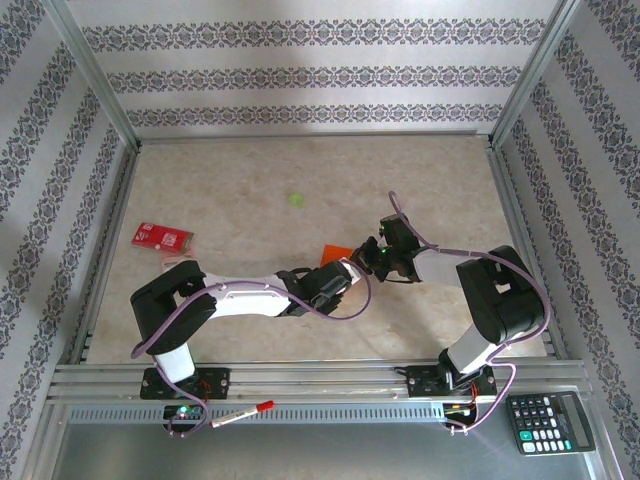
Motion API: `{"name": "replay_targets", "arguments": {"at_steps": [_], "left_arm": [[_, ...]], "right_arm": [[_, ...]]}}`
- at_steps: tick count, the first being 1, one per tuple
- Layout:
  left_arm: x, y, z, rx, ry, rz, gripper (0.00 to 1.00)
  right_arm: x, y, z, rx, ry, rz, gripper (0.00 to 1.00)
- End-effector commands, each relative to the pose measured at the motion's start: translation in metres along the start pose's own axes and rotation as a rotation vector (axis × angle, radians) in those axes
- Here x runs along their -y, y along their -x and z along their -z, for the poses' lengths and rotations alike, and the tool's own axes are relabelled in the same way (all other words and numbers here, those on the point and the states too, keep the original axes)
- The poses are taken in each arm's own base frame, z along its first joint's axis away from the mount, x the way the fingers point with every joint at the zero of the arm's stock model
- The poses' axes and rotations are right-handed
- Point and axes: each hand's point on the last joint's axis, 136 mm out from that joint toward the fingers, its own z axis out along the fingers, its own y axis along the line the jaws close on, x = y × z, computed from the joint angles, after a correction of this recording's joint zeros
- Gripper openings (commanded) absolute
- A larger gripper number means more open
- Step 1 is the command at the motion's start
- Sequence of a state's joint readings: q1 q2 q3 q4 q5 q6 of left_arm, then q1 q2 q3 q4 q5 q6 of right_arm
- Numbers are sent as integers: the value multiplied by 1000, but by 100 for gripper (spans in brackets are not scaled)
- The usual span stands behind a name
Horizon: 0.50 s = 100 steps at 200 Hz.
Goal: Fold a paper plane with a square sheet of paper (pick it up from the middle)
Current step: Fold the wing for the fifth time at the center of the table.
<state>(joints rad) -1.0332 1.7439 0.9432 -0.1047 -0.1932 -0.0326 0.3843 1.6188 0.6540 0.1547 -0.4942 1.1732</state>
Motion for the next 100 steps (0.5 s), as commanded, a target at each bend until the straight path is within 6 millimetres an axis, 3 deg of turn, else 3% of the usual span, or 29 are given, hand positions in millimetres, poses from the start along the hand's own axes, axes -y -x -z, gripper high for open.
{"name": "replay_targets", "arguments": {"at_steps": [1,52,100], "left_arm": [[-1,6,1,3,31,4,25],[-7,9,8,34,37,51,16],[-8,11,13,69,-100,192,0]], "right_arm": [[-2,-4,-4,-13,1,5,0],[-2,-6,-3,-14,1,14,1],[-7,-4,3,-1,6,44,9]]}}
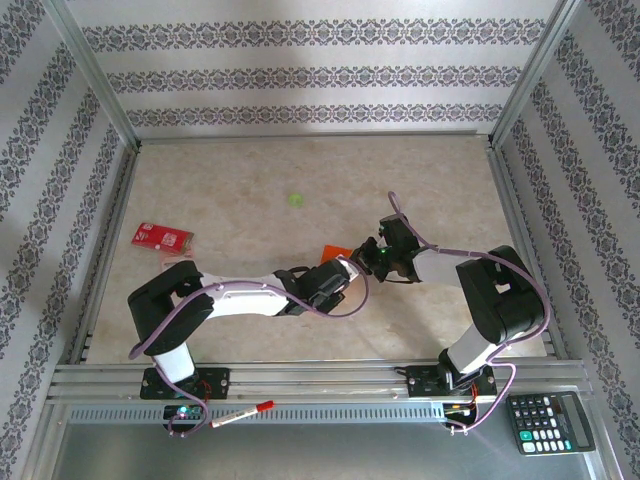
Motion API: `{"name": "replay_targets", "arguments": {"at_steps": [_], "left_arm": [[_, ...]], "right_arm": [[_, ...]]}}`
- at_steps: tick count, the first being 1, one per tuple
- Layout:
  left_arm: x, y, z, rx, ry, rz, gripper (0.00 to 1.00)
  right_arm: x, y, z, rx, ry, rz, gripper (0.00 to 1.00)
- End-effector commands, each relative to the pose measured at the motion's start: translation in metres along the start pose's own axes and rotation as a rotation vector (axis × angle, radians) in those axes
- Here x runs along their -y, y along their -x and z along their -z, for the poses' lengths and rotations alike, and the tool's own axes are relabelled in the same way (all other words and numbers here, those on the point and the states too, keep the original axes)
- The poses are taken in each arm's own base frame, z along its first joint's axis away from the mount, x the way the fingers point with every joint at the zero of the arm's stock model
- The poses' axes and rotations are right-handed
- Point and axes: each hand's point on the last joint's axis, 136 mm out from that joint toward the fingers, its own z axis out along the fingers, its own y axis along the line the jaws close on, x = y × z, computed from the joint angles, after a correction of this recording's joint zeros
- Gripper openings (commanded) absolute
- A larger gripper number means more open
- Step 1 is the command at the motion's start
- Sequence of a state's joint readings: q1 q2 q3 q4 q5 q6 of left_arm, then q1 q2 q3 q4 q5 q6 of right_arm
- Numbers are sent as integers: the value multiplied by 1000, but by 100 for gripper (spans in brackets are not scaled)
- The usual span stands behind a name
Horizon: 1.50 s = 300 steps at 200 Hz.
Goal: Fold a paper plane with a square sheet of paper (pick it up from the middle)
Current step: Fold the wing for the fifth time at the center of the table.
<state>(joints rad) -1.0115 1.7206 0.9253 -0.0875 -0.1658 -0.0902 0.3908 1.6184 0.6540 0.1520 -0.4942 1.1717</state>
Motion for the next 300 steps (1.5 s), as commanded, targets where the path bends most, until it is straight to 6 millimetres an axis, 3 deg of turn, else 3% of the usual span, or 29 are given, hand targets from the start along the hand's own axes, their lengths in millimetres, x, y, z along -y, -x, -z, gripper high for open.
{"name": "replay_targets", "arguments": {"at_steps": [1,43,81,118,171,255,300], "left_arm": [[-2,10,10,51,-88,116,0],[6,11,17,61,-297,309,0],[14,16,24,70,-423,415,0],[19,10,15,39,-490,491,0],[25,18,21,34,-644,612,0],[17,10,3,-24,-759,777,0],[12,11,-2,-24,-800,842,0]], "right_arm": [[-8,-1,4,6,9,41,9],[-17,6,23,39,24,111,22],[-19,14,49,79,7,203,24],[-26,14,64,84,-19,336,27],[-44,4,56,7,-31,524,29],[-36,-9,58,-7,-110,629,30],[-30,-28,56,-51,-90,703,28]]}}
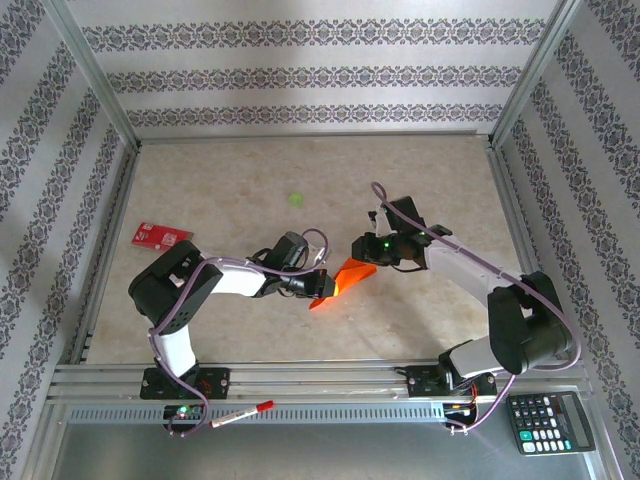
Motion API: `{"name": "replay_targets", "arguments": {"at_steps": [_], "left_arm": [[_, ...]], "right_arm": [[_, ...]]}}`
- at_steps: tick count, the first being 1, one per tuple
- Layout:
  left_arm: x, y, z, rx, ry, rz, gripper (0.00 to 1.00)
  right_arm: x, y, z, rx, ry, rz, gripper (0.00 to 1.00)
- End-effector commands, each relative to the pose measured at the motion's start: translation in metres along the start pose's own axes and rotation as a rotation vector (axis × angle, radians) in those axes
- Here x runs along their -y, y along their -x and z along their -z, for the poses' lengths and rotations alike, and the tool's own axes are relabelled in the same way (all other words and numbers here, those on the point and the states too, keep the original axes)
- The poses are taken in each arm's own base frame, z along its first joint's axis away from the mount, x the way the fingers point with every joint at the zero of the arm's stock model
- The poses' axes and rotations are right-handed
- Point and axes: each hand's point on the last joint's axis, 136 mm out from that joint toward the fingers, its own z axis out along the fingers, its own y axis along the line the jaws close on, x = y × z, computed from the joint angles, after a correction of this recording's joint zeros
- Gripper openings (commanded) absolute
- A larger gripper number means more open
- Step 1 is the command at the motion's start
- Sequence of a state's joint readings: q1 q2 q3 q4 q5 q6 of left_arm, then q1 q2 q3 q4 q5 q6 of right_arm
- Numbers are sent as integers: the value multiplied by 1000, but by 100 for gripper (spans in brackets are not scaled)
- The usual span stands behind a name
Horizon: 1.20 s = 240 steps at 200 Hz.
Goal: Fold a paper plane with a square sheet of paper (pick it up from the middle)
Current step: Fold the wing for the fifth time at the center of the table.
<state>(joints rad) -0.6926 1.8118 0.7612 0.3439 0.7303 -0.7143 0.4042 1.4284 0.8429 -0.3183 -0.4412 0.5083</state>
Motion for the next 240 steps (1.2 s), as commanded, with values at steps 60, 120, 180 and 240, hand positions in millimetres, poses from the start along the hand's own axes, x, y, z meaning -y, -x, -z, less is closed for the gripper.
{"name": "replay_targets", "arguments": {"at_steps": [60,120,180,240], "left_arm": [[-4,14,1,36,-108,122,0],[5,24,5,68,-174,221,0],[6,27,0,85,-184,328,0],[-1,25,-5,81,-192,391,0]], "right_arm": [[-12,-35,-19,-55,39,129,22],[-10,-33,-34,-67,37,141,16],[-1,-25,-28,-70,47,98,13],[-2,-22,-41,-84,54,106,11]]}}
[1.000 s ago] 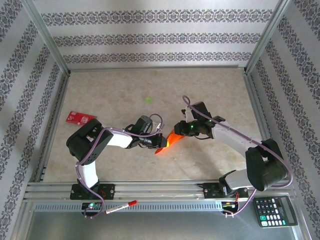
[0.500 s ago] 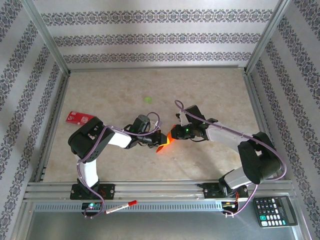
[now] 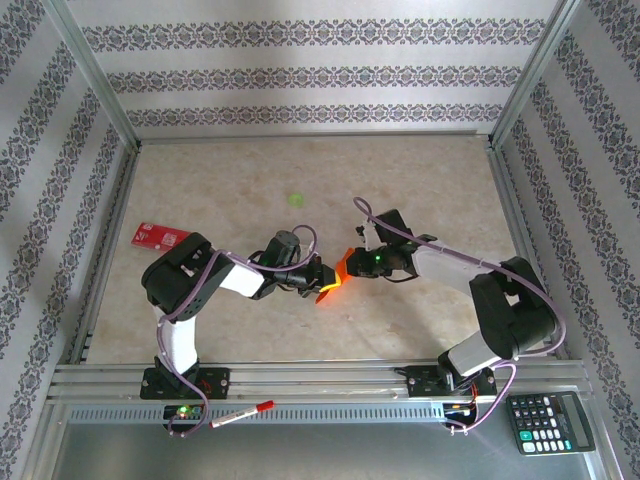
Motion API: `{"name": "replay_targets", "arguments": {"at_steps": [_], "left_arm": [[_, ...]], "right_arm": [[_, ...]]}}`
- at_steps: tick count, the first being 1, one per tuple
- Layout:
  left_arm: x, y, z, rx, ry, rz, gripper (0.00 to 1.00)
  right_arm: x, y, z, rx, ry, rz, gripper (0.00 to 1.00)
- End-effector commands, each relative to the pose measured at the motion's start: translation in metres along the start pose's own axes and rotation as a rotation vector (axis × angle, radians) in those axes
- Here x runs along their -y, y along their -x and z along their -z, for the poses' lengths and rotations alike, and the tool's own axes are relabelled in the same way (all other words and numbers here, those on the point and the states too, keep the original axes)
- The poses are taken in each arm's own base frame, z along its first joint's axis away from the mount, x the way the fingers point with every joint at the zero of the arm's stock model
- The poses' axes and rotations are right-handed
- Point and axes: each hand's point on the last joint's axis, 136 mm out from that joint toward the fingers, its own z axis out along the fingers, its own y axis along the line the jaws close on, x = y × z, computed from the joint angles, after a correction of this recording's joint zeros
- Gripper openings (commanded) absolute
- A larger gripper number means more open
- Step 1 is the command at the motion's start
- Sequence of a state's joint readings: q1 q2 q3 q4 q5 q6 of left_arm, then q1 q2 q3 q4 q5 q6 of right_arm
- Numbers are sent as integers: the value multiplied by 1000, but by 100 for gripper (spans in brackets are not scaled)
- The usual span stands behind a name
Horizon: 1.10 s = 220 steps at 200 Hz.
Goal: Fold a paper plane with a square sheet of paper (pick it up from the middle)
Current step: Fold the wing for the fifth time at the center of the table.
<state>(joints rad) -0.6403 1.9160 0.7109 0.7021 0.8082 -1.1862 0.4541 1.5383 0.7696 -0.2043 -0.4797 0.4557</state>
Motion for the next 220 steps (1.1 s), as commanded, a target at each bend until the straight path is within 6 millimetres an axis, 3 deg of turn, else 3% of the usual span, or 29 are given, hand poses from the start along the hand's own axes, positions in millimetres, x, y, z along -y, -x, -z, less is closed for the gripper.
{"name": "replay_targets", "arguments": {"at_steps": [1,79,220], "left_arm": [[-1,0,-3,4,-26,28,0],[-18,-1,-4,5,-11,99,0],[-31,1,0,31,-15,148,0]], "right_arm": [[-11,11,-2,18,32,48,11],[-8,15,-19,-15,30,53,11],[3,21,-45,-60,3,69,10]]}}
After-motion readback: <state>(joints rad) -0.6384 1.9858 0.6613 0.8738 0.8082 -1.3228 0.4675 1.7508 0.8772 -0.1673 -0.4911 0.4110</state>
